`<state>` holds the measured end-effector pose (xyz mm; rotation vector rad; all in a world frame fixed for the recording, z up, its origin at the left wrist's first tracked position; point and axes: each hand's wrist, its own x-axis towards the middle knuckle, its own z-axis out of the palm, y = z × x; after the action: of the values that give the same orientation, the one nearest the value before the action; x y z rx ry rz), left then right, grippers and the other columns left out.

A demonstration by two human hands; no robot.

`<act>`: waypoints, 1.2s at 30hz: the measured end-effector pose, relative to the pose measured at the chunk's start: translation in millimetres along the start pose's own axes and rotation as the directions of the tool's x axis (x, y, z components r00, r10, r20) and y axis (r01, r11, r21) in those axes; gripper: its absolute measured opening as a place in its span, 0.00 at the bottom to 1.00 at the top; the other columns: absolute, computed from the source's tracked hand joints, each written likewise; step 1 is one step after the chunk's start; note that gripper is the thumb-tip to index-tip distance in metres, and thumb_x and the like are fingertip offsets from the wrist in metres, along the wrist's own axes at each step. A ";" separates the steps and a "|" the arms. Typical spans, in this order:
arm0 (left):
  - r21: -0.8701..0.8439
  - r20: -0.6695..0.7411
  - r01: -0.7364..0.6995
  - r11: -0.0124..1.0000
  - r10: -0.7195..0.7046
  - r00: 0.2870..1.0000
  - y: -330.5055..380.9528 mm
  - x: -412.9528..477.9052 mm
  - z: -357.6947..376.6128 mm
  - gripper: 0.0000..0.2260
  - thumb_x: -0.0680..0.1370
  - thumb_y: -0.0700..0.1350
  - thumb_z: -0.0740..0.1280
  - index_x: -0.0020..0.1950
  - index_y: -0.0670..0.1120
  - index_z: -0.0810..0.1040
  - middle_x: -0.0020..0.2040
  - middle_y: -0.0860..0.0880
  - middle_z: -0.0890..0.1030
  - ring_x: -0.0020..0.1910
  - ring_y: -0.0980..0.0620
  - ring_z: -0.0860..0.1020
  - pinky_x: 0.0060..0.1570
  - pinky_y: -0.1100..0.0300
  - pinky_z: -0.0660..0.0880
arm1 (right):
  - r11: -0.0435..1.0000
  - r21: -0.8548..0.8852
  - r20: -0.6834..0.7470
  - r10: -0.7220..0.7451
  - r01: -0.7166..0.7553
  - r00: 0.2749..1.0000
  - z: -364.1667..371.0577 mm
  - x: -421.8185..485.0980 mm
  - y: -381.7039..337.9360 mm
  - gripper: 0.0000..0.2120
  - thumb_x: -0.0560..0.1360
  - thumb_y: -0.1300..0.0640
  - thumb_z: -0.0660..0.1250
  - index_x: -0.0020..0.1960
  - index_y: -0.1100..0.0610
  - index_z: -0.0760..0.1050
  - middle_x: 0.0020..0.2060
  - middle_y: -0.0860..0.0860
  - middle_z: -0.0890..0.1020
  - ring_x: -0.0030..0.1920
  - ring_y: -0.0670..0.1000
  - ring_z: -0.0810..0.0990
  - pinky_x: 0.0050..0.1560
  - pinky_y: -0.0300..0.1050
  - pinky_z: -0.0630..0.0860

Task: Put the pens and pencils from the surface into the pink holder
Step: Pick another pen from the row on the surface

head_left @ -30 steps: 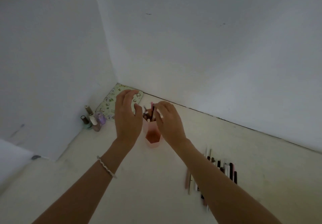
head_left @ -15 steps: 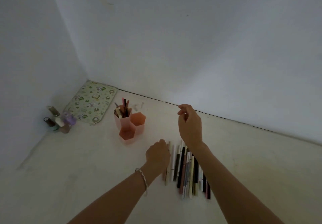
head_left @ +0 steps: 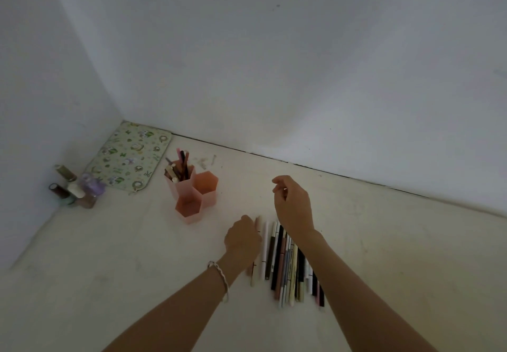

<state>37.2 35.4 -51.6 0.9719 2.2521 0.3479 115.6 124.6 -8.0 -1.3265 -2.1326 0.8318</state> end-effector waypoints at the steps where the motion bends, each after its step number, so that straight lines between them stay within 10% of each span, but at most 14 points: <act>1: -0.043 -0.001 -0.010 0.999 0.010 1.000 1.0 1.6 -5.9 0.10 0.78 0.45 0.66 0.57 0.43 0.73 0.54 0.46 0.80 0.51 0.48 0.80 0.49 0.58 0.76 | 1.000 -0.015 0.012 0.001 -0.001 1.000 0.9 1.1 0.6 0.11 0.80 0.63 0.57 0.57 0.55 0.76 0.40 0.46 0.80 0.27 0.42 0.71 0.34 0.34 0.68; 7: -0.328 -0.268 -0.229 0.916 0.143 0.953 6.6 8.1 -70.7 0.03 0.76 0.40 0.68 0.48 0.44 0.77 0.44 0.50 0.77 0.36 0.59 0.75 0.33 0.70 0.71 | 0.909 -0.402 0.265 0.228 -0.108 0.937 23.1 9.4 11.6 0.09 0.76 0.62 0.60 0.51 0.59 0.77 0.45 0.52 0.80 0.42 0.50 0.77 0.41 0.42 0.72; 11: -0.488 -0.432 -0.380 0.786 0.161 0.887 8.4 1.5 -102.3 0.15 0.78 0.39 0.68 0.63 0.46 0.75 0.46 0.52 0.79 0.42 0.59 0.79 0.41 0.66 0.79 | 0.839 -0.536 0.297 0.295 -0.097 0.908 43.3 1.9 12.5 0.10 0.76 0.59 0.60 0.36 0.58 0.69 0.38 0.52 0.75 0.44 0.53 0.74 0.41 0.45 0.73; 17: -0.480 -0.545 -0.527 0.701 0.232 0.806 -1.4 -5.9 -111.1 0.28 0.78 0.37 0.67 0.76 0.52 0.63 0.46 0.54 0.77 0.43 0.59 0.79 0.46 0.64 0.81 | 0.735 -0.678 0.278 0.221 0.028 0.935 61.1 -7.8 13.2 0.12 0.78 0.50 0.59 0.38 0.55 0.69 0.42 0.51 0.77 0.51 0.53 0.73 0.51 0.46 0.69; 24: -0.411 -0.735 -0.603 0.684 0.144 0.663 -21.3 1.9 -144.9 0.20 0.79 0.37 0.65 0.70 0.49 0.71 0.51 0.48 0.79 0.44 0.51 0.81 0.43 0.63 0.80 | 0.963 -0.077 0.102 0.266 -0.259 0.959 31.0 25.9 -29.8 0.08 0.75 0.56 0.62 0.44 0.62 0.74 0.37 0.56 0.80 0.38 0.55 0.75 0.37 0.45 0.69; 31: -0.258 -0.860 -0.537 0.803 0.062 0.506 -62.8 19.1 -184.9 0.17 0.82 0.43 0.62 0.70 0.50 0.71 0.53 0.50 0.79 0.46 0.53 0.80 0.47 0.58 0.80 | 0.937 0.344 -0.226 0.024 0.057 0.974 -0.8 40.7 -98.4 0.05 0.80 0.58 0.61 0.56 0.56 0.71 0.35 0.51 0.81 0.33 0.48 0.77 0.35 0.39 0.73; 36: -0.116 -0.833 -0.476 0.872 0.176 0.525 -81.2 26.5 -163.7 0.14 0.81 0.41 0.63 0.66 0.48 0.75 0.50 0.51 0.79 0.51 0.50 0.77 0.53 0.53 0.76 | 0.902 0.388 -0.369 -0.038 0.191 0.929 -1.6 35.1 -119.3 0.03 0.79 0.60 0.64 0.52 0.59 0.73 0.40 0.51 0.82 0.38 0.41 0.78 0.38 0.27 0.71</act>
<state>-129.1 0.8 21.1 1.2072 2.5984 1.5980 29.6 116.1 81.5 -1.0201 -1.6201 0.8650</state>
